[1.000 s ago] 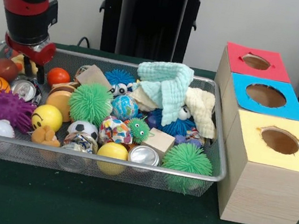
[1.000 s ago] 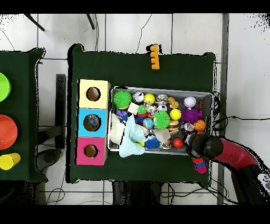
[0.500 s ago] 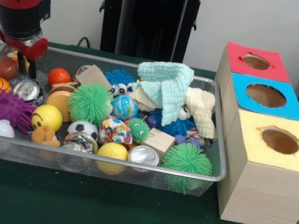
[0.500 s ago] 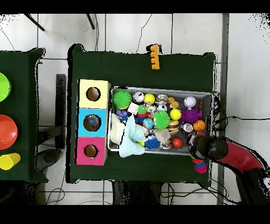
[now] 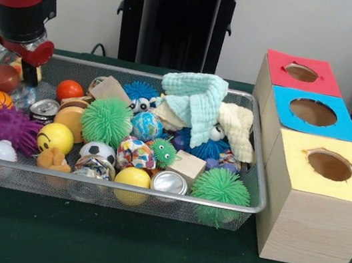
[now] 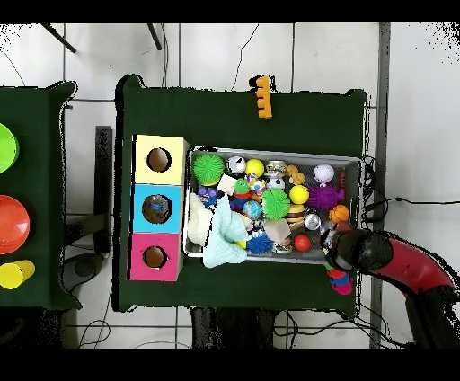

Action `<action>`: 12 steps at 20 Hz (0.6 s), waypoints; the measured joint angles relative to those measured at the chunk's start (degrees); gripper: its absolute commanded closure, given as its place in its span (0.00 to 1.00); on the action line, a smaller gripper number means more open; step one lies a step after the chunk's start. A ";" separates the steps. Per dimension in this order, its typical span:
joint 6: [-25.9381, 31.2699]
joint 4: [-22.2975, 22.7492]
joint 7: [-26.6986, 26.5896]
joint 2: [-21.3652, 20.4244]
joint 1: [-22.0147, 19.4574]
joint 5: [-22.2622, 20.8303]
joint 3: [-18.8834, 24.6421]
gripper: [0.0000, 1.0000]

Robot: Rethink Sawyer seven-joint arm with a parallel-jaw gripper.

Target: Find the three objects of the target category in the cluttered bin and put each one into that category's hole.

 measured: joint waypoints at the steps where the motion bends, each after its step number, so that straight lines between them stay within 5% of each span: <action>1: 0.09 -0.09 0.00 0.00 -0.01 0.02 0.00 1.00; 12: 1.81 -0.85 0.00 0.01 -0.22 0.55 0.03 1.00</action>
